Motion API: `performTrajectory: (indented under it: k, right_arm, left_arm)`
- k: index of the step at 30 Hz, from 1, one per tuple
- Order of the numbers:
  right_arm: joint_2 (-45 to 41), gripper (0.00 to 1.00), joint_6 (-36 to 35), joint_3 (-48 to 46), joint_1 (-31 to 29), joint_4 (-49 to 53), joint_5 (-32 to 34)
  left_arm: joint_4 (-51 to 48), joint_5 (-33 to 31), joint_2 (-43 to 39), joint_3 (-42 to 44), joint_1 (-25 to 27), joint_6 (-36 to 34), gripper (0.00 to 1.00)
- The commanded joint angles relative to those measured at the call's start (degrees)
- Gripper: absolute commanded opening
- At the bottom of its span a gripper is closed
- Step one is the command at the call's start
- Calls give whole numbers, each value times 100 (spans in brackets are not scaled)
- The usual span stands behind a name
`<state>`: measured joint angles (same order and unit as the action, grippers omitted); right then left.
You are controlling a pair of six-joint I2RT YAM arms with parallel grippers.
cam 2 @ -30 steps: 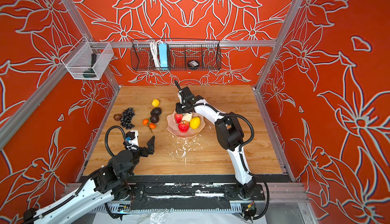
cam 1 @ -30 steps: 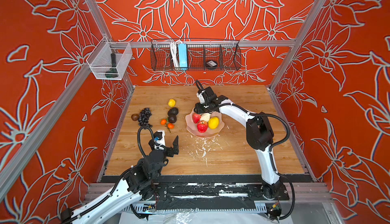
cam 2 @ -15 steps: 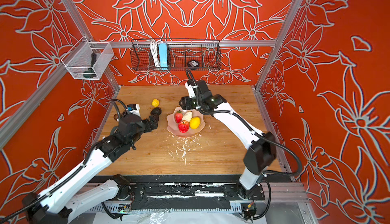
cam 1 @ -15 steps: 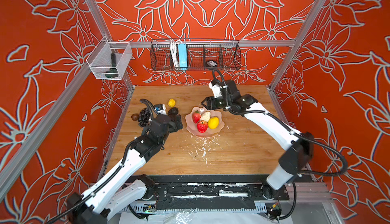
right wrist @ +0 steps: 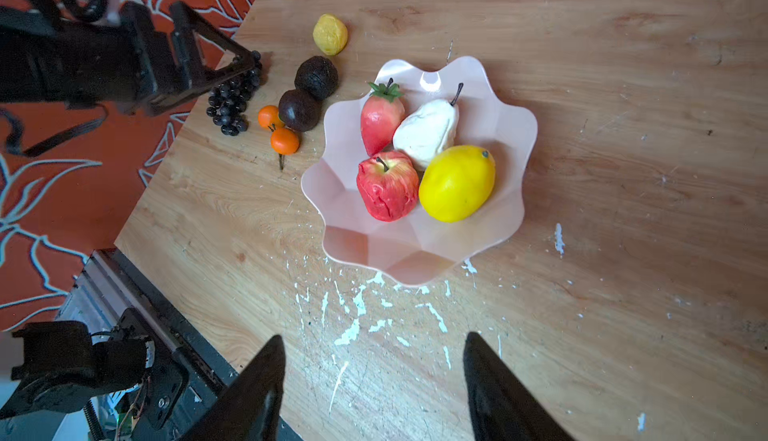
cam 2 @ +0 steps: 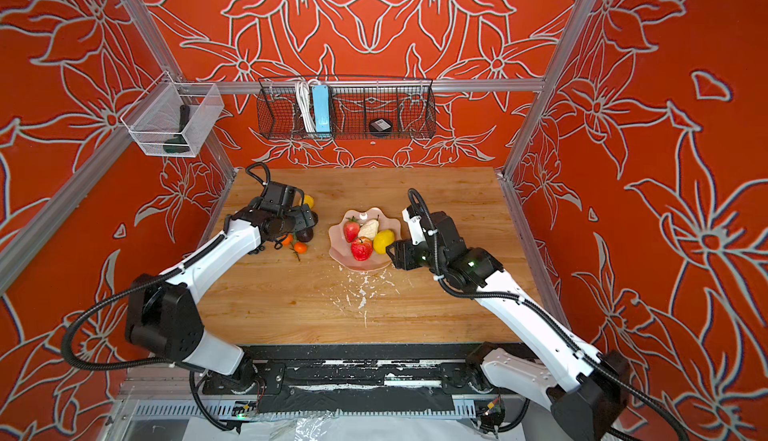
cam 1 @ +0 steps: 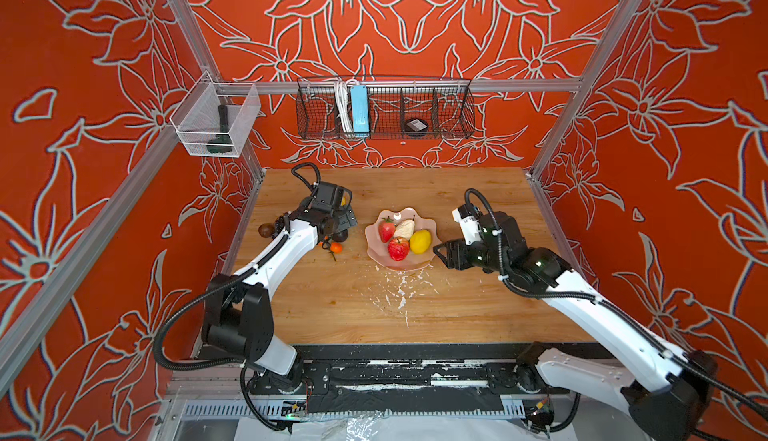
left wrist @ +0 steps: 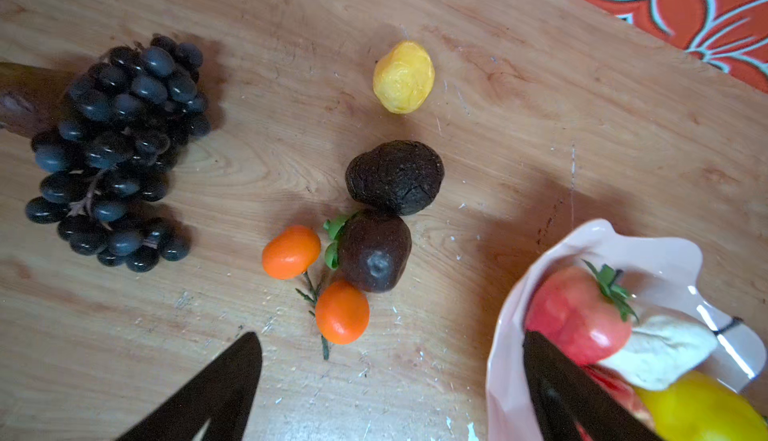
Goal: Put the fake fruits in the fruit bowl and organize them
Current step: 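Lower the left gripper onto the dark mangosteen with green top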
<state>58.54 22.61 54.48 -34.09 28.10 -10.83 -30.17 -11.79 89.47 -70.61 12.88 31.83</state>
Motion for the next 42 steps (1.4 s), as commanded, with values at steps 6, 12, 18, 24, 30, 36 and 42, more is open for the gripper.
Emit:
performTrajectory:
  k: [6, 12, 18, 24, 30, 36, 42]
  right_arm:
    - [-571, 68, -11, -715, 6, 140, 102]
    - [-528, 68, -29, -811, 7, 76, -84]
    - [-475, 69, -29, -842, 7, 12, -148]
    - [-467, 69, -2, -902, 7, -50, -193]
    - [-484, 69, 32, -964, 5, -50, -214]
    - [-506, 69, 33, -1009, 7, -50, -233]
    - [-532, 69, 24, -1025, 7, -15, -268]
  left_arm:
    - [-745, 573, 937, -550, -199, 411, 89]
    - [-833, 791, 1471, -820, -190, 550, 85]
    - [-927, 932, 1872, -1130, -151, 594, 77]
    - [-1037, 883, 2163, -1375, -102, 613, 77]
    - [-1120, 798, 2413, -1566, -94, 533, 85]
    - [-1241, 626, 2695, -1872, -93, 452, 83]
    - [-1319, 533, 2901, -2146, -58, 396, 82]
